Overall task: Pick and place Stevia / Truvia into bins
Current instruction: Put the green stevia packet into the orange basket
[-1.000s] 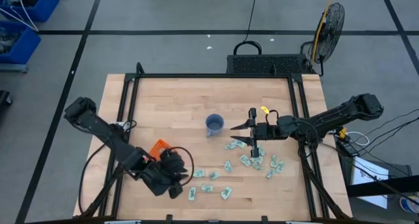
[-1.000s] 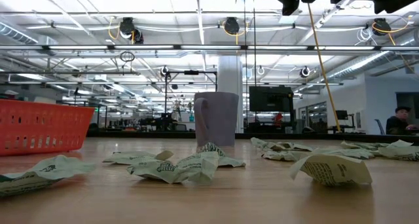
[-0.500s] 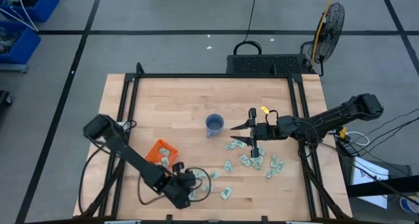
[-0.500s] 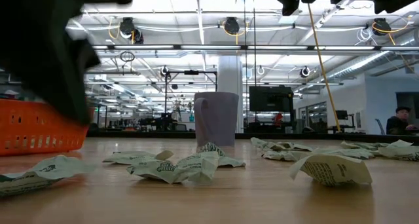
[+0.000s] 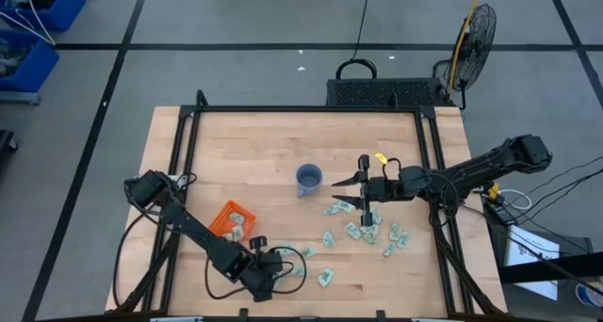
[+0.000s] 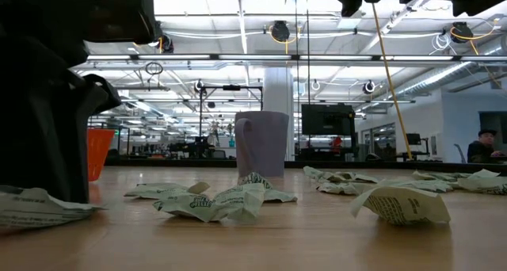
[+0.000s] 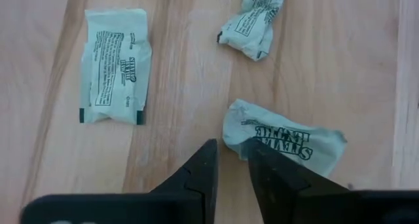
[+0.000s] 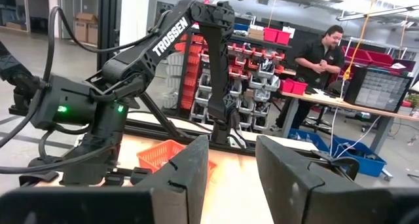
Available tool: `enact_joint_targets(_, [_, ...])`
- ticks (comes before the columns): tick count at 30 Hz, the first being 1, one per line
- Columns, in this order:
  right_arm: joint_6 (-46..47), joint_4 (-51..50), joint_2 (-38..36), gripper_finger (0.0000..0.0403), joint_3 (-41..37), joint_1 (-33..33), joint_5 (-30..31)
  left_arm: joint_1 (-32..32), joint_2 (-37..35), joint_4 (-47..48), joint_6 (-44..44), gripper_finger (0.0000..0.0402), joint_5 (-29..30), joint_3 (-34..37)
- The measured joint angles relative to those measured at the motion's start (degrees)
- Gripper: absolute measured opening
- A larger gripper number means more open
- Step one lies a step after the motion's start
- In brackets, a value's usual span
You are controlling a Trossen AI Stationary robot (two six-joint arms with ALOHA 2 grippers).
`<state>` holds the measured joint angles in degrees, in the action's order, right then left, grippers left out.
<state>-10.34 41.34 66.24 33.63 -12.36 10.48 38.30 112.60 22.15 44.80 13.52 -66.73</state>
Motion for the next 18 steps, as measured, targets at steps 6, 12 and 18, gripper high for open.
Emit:
enact_joint_targets(6, [-1.0,0.0,0.0,0.0121,0.0,0.0,0.0,-0.1,0.0,-0.9,-6.9,0.001,-1.0,0.1])
enact_joint_targets(12, [-1.0,0.0,0.0,0.0121,0.0,0.0,0.1,-0.1,-5.6,7.0,-10.8,0.0004,-0.8,-1.4])
enact_joint_targets(18, [-1.1,0.0,0.0,0.0121,0.0,0.0,0.2,1.3,-16.5,32.6,-0.3,0.0004,5.2,-5.7])
